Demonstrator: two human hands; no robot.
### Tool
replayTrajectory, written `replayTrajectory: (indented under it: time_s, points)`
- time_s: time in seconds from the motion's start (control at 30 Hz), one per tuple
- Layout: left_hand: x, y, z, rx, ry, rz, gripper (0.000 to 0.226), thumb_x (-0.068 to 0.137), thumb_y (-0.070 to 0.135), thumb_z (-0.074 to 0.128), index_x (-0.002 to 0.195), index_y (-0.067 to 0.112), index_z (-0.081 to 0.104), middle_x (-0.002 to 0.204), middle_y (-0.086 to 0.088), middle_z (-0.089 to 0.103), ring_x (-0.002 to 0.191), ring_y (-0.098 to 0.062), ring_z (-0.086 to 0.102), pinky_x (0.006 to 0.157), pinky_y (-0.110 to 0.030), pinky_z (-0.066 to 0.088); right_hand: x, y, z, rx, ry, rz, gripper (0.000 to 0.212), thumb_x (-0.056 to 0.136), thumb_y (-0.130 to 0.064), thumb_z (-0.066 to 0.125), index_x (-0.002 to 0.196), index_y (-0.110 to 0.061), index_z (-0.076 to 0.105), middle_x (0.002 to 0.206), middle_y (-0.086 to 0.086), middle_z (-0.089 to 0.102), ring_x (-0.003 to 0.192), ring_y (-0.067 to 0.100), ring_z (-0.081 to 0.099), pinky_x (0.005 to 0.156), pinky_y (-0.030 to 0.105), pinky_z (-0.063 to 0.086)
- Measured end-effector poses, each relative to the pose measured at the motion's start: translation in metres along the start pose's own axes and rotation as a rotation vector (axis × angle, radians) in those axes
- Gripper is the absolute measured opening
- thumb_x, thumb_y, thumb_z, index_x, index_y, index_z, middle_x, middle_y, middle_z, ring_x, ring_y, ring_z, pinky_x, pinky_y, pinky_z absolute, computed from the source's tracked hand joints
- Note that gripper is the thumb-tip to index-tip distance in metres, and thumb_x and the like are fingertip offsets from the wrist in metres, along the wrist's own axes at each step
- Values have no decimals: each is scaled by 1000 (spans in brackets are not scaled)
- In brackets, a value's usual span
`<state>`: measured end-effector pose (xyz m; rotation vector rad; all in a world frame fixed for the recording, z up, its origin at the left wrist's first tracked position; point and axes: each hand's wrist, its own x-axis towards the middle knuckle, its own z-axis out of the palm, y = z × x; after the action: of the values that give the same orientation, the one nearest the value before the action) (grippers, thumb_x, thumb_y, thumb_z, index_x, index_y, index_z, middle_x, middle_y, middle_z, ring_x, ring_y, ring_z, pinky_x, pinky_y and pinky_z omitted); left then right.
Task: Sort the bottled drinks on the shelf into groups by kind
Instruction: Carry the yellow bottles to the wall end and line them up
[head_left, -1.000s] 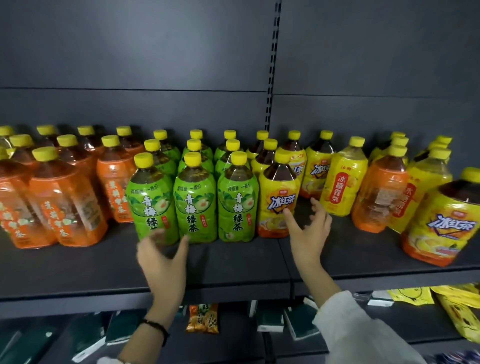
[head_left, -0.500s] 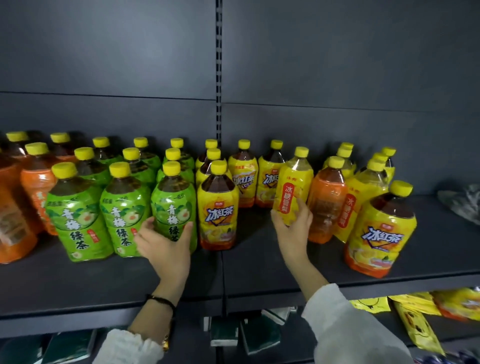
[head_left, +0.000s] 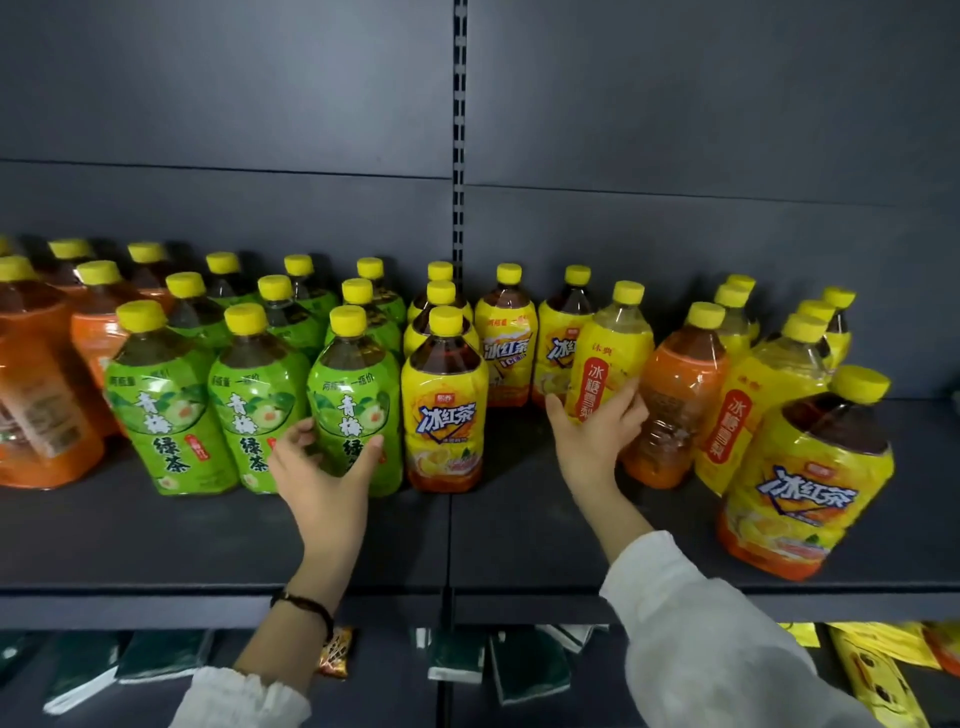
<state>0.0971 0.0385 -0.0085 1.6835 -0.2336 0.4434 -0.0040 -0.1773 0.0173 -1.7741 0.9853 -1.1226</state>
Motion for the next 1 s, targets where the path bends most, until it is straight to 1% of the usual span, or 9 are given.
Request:
replayTrajectory:
  time_s: [0.1, 0.2, 0.3, 0.4, 0.5, 0.57, 0.8, 0.9, 1.0]
  points:
    - [-6, 5, -3, -21, 27, -17, 58, 75, 20, 79, 121, 7, 46, 112, -1, 40, 108, -24, 46, 92, -32, 43, 9, -2, 0, 15, 38, 35, 97, 79, -32, 76, 151, -19, 12, 142, 16, 28, 129, 35, 27, 110, 47, 28]
    - [-29, 20, 2, -53, 42, 87, 39, 80, 12, 74, 110, 13, 49, 104, -1, 45, 96, -19, 49, 80, -21, 43, 8, 6, -3, 67, 5, 17, 88, 84, -30, 71, 151, -21, 15, 135, 14, 38, 125, 32, 33, 107, 47, 32]
    - [-52, 44, 27, -177, -258, 179, 21, 83, 9, 70, 96, 16, 55, 91, -2, 59, 81, -8, 57, 73, -18, 46, 2, 10, -20, 115, -32, -6, 69, 90, -29, 64, 149, -19, 29, 126, 4, 44, 121, 22, 44, 106, 45, 40]
    - [-61, 75, 69, -273, -614, 83, 10, 89, 19, 63, 97, 24, 60, 93, 7, 63, 86, 0, 60, 77, -27, 53, -19, 18, -52, 162, -24, -132, 39, 92, -19, 61, 131, -19, 55, 114, -6, 51, 108, 14, 57, 95, 35, 50]
    - [-54, 99, 116, -307, -689, 0, 27, 91, 27, 60, 117, 23, 55, 113, 8, 60, 98, 2, 57, 85, -26, 52, -37, 35, -98, 152, 165, -294, 25, 90, -10, 63, 112, -23, 62, 103, -3, 58, 97, 16, 61, 84, 27, 52]
    - [-46, 111, 146, -308, -691, -23, 47, 89, 30, 62, 132, 20, 46, 127, 7, 51, 112, -3, 51, 90, -21, 44, -36, 48, -121, 115, 242, -284, 29, 89, -11, 63, 115, -23, 58, 105, 1, 58, 97, 18, 61, 84, 33, 52]
    - [-37, 120, 210, -155, -830, 3, 92, 76, 50, 72, 149, 27, 21, 152, -2, 25, 139, -22, 29, 112, -45, 31, -23, 51, -116, 150, -57, -317, 46, 90, -15, 64, 131, -27, 46, 129, -9, 56, 115, 4, 57, 91, 20, 49]
    - [-31, 124, 220, -58, -787, 16, 94, 70, 48, 78, 146, 29, 26, 143, -3, 21, 138, -24, 23, 112, -42, 29, -6, 45, -104, 159, -118, -277, 54, 89, -15, 66, 136, -26, 41, 132, -9, 52, 118, 3, 53, 93, 17, 47]
    - [-23, 126, 218, -62, -777, 41, 87, 57, 48, 85, 127, 28, 38, 127, 2, 34, 129, -21, 35, 105, -42, 37, 5, 43, -99, 192, -165, -234, 57, 89, -15, 66, 140, -18, 42, 128, -3, 56, 115, 7, 55, 93, 18, 48]
